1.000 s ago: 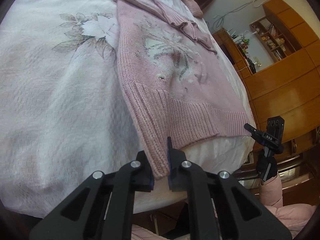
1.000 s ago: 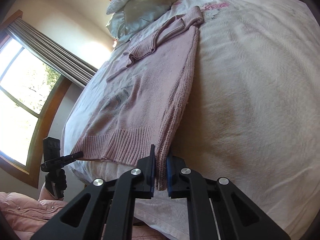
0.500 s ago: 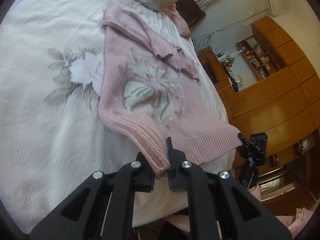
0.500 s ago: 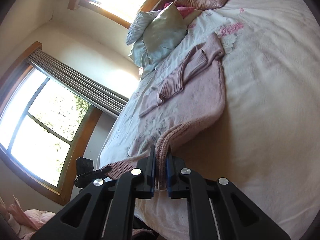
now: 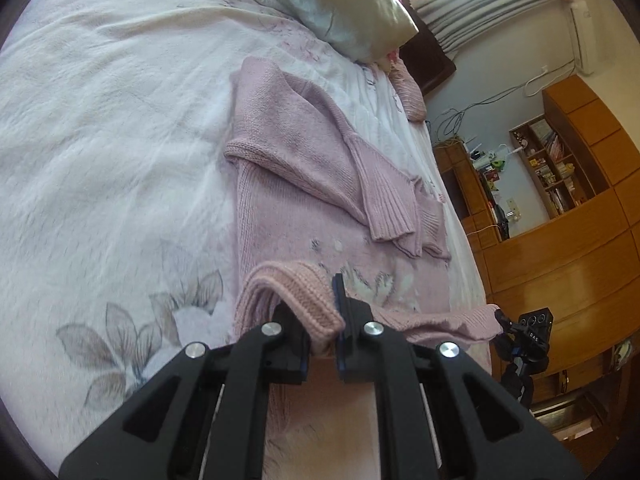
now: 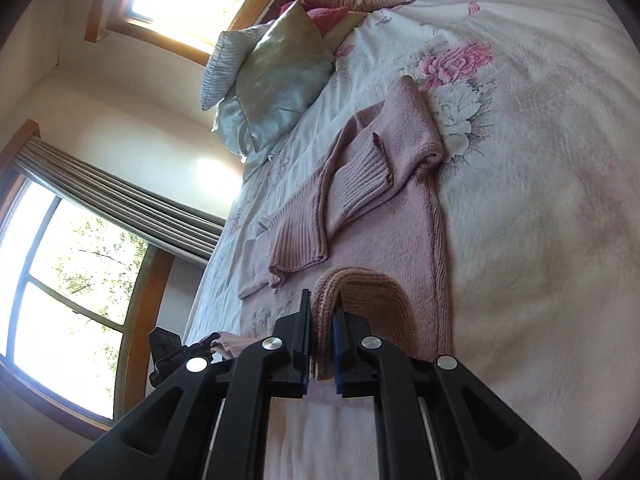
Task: Fold small clothes
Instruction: 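Carry the held hem over the folded sleeves toward the collar with both grippers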
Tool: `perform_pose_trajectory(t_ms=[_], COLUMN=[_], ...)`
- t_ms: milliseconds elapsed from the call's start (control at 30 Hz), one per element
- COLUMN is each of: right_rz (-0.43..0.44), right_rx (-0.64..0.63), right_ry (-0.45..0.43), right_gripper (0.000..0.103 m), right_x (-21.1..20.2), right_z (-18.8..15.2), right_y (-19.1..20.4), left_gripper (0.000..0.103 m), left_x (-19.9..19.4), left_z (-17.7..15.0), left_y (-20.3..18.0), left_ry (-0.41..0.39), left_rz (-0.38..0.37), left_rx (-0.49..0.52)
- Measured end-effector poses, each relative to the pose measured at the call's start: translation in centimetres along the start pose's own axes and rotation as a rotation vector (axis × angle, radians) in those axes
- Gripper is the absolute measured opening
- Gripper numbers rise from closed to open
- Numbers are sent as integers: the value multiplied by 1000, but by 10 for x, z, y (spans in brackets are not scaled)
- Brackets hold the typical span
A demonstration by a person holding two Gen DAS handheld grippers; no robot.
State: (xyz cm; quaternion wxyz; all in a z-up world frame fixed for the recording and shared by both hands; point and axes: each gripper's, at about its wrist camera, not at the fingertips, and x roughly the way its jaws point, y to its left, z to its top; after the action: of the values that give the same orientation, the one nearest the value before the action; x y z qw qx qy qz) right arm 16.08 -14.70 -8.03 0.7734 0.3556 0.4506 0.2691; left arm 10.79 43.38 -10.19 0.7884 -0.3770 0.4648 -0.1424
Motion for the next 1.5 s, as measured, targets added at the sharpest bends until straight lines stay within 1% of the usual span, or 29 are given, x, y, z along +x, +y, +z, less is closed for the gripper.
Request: perform_pose_trajectory(t_ms=[100,133,200,233,267,300,333,400,433,467,500,567,600,667,767,833,900,967,1000,1067,1100,1133,1200,1233,1300,1333,1367,1433,1500], right_rz=[-17,-29,-50,-59,-68,-69,-75,-86,-87,-101,-127,-161,-166,-173,-188,-207,-227,-254,-268,-296,-311,-337,-407,-436,-458,-463,-474,-494,-501], right_rx=[45,61,66,76,92,98,94,92,94,84,66,17,-5,-51,-122,-172,-212,-247,-263,-290,-308,-334,-395,-423,-464,-473,-476,-470,-474], right_ry=[17,21,41,58,69,67,57,36,32,28,26,26,27,28,37,48,62,71,76,80,82,86,99,110,134,147,160,177,194], right_gripper=[9,9,11,18,20,25,34,41,41,41,41,41,41,41,45,48,49,49,51,54,55,56,59,60,60,60,60,60,60], right_x=[21,26,36,41,44,44,43,36,32,29,25,19,16,11,11,15,20,26,29,34,37,41,51,58,70,76,83,93,102], right_z=[17,22,28,30,32,33,35,36,36,35,33,28,25,21,17,15,14,14,14,16,17,18,21,21,24,26,27,32,35], right_y=[-17,-22,-27,-30,-34,-36,-37,-40,-42,-43,-41,-35,-31,-20,-2,11,19,25,27,30,32,34,37,39,38,37,35,30,25], left_gripper=[9,12,13,13,13,14,17,22,30,36,44,45,45,45,46,50,51,51,49,33,9,9,8,8,8,8,8,8,10], left_x=[19,24,29,30,28,26,23,14,8,0,-9,-23,-28,-29,-16,-3,10,23,30,38,41,40,33,31,29,30,33,41,49], left_z=[13,16,22,24,26,26,26,23,21,21,20,21,22,24,27,28,29,29,29,25,23,20,12,9,5,5,5,8,10], left_y=[10,13,20,24,25,26,25,26,28,30,31,31,29,19,5,-6,-10,-16,-20,-27,-31,-35,-46,-51,-58,-58,-58,-53,-48], left_ry=[25,36,57,66,71,74,79,79,69,36,-1,-50,-68,-75,-54,-40,-23,-4,2,10,9,-3,-36,-47,-63,-56,-46,-29,-2], left_rz=[25,24,4,-15,-39,-52,-69,-116,-134,-129,-113,-116,-96,-22,76,142,202,261,296,344,366,368,335,336,325,310,312,347,364], left_rx=[-18,-30,-66,-87,-98,-96,-88,-88,-96,-99,-97,-84,-61,17,117,188,242,298,323,378,405,431,482,502,524,526,526,525,509])
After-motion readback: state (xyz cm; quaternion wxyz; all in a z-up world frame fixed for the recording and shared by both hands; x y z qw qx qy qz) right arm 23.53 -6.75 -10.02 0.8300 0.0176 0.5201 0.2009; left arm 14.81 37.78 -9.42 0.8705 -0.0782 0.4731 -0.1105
